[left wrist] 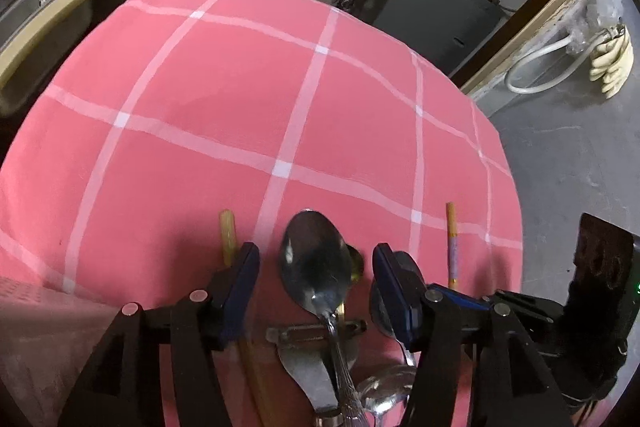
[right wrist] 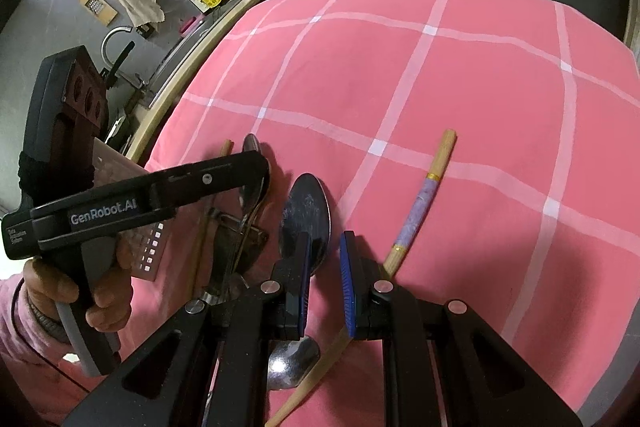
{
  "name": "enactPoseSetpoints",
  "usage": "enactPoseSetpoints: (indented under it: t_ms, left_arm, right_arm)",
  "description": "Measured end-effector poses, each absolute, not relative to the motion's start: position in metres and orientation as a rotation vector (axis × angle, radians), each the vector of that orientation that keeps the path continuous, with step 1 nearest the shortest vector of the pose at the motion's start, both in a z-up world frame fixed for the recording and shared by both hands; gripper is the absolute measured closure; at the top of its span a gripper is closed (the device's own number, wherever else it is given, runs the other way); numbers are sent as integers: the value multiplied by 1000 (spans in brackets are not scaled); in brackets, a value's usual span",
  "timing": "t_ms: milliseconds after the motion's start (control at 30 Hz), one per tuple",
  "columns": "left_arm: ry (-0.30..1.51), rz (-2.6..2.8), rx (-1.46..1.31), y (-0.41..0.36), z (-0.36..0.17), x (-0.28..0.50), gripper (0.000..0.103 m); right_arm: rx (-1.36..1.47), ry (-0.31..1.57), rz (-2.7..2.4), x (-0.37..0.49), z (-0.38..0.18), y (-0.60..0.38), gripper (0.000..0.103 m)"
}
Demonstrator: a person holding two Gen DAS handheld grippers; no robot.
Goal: Organize utensils
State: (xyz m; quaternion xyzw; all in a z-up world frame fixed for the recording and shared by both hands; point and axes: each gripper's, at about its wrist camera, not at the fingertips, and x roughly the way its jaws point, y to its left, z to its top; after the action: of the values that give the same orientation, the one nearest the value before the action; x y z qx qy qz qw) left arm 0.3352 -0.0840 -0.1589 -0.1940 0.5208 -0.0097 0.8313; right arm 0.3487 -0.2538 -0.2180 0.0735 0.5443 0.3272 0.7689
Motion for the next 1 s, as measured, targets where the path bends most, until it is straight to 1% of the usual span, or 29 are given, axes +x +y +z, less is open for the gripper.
enactPoseSetpoints:
  t_ms: [267, 333, 400, 500, 567, 600, 633, 667, 767, 833, 1000]
  left_arm:
    - [1110, -29, -388, -88, -161, 341, 48]
    - [1115, -31, -360, -92, -162, 342, 51]
    - [1118, -34, -347, -94, -162, 343, 60]
    - [1127, -31, -367, -90, -162, 345, 68]
    - [1130, -35, -378, -89, -163, 345, 69]
    - [1128, -35, -381, -89, -163, 345, 78]
    - [1136, -40, -386, -89, -164, 346, 90]
    - [1148, -57, -406, -85, -166, 344, 95]
    - [1148, -62, -429, -85, -166, 341, 95]
    - [1148, -71, -439, -85, -166, 340, 95]
    - [1155, -86, -471, -84, -168, 339, 96]
  right_arm:
    - [173, 1176, 702, 347, -219, -257, 90]
    - [163, 1170, 695, 347, -219, -256, 90]
    - [149, 1162, 691, 346, -217, -253, 90]
    - [137, 1159, 696, 350, -215, -249, 90]
    - [138, 1159, 706, 354, -215, -247, 90]
    - [144, 1162, 711, 357, -215, -247, 90]
    - [150, 1164, 713, 359, -215, -246, 90]
    - [156, 1166, 713, 360, -215, -246, 90]
    - [162, 1165, 709, 360, -214, -246, 90]
    - [159, 1164, 703, 357, -216, -247, 96]
    - [210, 1161, 699, 351, -219, -256, 98]
